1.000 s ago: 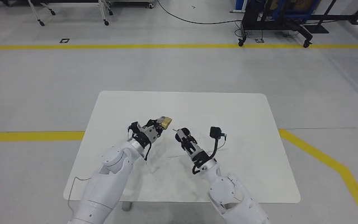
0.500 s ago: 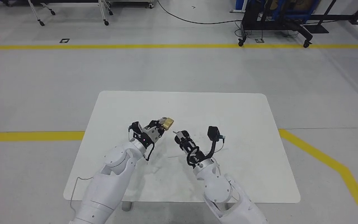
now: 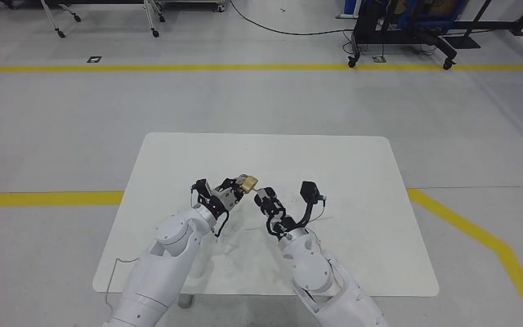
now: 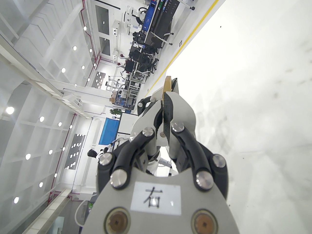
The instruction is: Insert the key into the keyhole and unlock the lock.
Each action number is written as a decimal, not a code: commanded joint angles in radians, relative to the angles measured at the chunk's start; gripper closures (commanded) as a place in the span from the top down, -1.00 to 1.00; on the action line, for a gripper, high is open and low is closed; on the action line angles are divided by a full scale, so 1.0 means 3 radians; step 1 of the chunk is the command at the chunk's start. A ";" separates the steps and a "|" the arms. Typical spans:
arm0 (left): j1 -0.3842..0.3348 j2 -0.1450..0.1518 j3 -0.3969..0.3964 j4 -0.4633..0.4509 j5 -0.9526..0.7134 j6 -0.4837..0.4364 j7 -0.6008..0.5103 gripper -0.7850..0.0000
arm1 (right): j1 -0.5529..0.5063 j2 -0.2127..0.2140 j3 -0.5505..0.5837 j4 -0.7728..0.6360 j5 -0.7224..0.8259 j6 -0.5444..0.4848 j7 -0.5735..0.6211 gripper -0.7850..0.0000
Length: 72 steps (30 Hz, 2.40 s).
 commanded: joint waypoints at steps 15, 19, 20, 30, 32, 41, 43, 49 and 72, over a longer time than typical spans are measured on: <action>-0.0010 -0.0014 0.0011 0.0004 0.0012 -0.0021 0.0014 -1.00 | 0.0024 -0.0034 0.0017 0.0039 0.0010 0.0099 -0.0075 -1.00; -0.0008 -0.0012 0.0014 0.0000 0.0112 -0.0068 0.0040 -1.00 | 0.0038 -0.0045 0.0014 0.0047 0.0028 0.0093 -0.0078 -1.00; -0.0008 -0.0012 0.0013 0.0001 0.0112 -0.0069 0.0039 -1.00 | 0.0036 -0.0046 0.0013 0.0042 0.0026 0.0089 -0.0078 -1.00; -0.0005 -0.0019 0.0021 0.0006 0.0166 -0.0085 0.0059 -1.00 | 0.0029 -0.0058 0.0030 0.0053 0.0003 0.0121 -0.0061 -1.00; -0.0003 -0.0020 0.0025 0.0007 0.0178 -0.0086 0.0060 -1.00 | 0.0039 -0.0062 0.0027 0.0062 0.0001 0.0127 -0.0054 -1.00; 0.0001 -0.0026 0.0039 0.0007 0.0223 -0.0082 0.0070 -1.00 | 0.0071 -0.0081 0.0005 0.0083 -0.0040 0.0181 -0.0061 -1.00; 0.0002 -0.0027 0.0037 0.0006 0.0224 -0.0090 0.0068 -1.00 | 0.0073 -0.0086 0.0005 0.0086 -0.0045 0.0187 -0.0072 -1.00; 0.0008 -0.0031 0.0044 -0.0001 0.0236 -0.0085 0.0068 -1.00 | 0.0075 -0.0098 0.0010 0.0118 -0.0040 0.0205 -0.0100 -1.00; 0.0025 -0.0028 0.0048 -0.0019 0.0416 -0.0207 -0.0036 -1.00 | 0.0182 -0.0150 -0.0014 0.0234 -0.0030 0.0276 -0.0045 -1.00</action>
